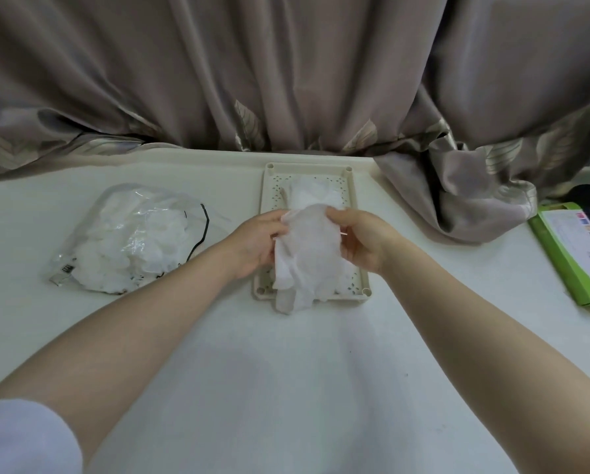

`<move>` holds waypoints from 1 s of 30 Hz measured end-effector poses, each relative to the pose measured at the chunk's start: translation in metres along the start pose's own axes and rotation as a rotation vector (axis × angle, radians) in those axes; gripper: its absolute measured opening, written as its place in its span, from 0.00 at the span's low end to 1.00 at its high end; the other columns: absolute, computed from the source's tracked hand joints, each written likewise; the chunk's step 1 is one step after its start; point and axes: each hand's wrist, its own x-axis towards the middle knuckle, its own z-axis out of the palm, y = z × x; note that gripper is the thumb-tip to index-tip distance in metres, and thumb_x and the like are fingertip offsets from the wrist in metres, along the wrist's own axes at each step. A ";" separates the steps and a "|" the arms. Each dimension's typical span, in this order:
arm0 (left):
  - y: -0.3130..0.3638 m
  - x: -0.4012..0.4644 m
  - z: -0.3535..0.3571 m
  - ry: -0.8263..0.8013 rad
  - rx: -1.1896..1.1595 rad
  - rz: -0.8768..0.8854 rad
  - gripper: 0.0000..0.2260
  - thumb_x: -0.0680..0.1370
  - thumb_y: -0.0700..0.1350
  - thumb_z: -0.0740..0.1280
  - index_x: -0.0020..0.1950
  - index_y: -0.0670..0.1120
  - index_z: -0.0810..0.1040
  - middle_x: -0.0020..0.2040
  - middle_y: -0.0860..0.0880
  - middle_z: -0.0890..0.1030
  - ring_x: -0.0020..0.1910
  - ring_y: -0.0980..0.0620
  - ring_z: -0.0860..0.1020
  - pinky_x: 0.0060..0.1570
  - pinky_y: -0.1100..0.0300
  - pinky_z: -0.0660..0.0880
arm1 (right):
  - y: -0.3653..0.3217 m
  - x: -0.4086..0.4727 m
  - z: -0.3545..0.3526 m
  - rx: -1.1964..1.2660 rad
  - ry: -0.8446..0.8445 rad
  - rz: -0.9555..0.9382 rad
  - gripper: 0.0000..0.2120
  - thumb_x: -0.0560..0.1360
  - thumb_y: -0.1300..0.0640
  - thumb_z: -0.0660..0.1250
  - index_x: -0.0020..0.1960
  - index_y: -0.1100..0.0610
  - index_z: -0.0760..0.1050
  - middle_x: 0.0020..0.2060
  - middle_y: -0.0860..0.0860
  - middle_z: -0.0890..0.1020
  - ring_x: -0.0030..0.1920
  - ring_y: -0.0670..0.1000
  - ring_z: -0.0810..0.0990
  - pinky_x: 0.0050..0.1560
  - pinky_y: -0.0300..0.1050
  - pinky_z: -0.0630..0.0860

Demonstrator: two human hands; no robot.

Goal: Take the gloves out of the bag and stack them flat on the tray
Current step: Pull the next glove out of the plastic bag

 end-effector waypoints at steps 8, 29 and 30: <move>0.003 0.043 -0.001 0.162 0.109 0.083 0.10 0.80 0.48 0.63 0.55 0.44 0.78 0.54 0.44 0.82 0.54 0.45 0.80 0.57 0.51 0.76 | -0.004 0.042 -0.003 -0.215 0.117 -0.067 0.06 0.79 0.56 0.62 0.51 0.59 0.71 0.37 0.52 0.75 0.33 0.49 0.72 0.34 0.40 0.69; -0.001 0.109 -0.020 0.188 0.561 0.233 0.13 0.76 0.33 0.63 0.53 0.49 0.80 0.59 0.49 0.78 0.55 0.46 0.77 0.59 0.57 0.73 | -0.024 0.128 -0.008 -0.385 0.416 -0.185 0.09 0.81 0.59 0.55 0.50 0.58 0.74 0.35 0.50 0.73 0.35 0.48 0.70 0.34 0.38 0.68; -0.001 0.110 -0.018 0.210 0.621 0.227 0.13 0.77 0.34 0.63 0.58 0.47 0.79 0.62 0.47 0.76 0.57 0.46 0.76 0.60 0.60 0.71 | -0.024 0.128 -0.008 -0.401 0.429 -0.179 0.08 0.80 0.59 0.56 0.54 0.56 0.73 0.36 0.49 0.72 0.35 0.47 0.69 0.34 0.38 0.68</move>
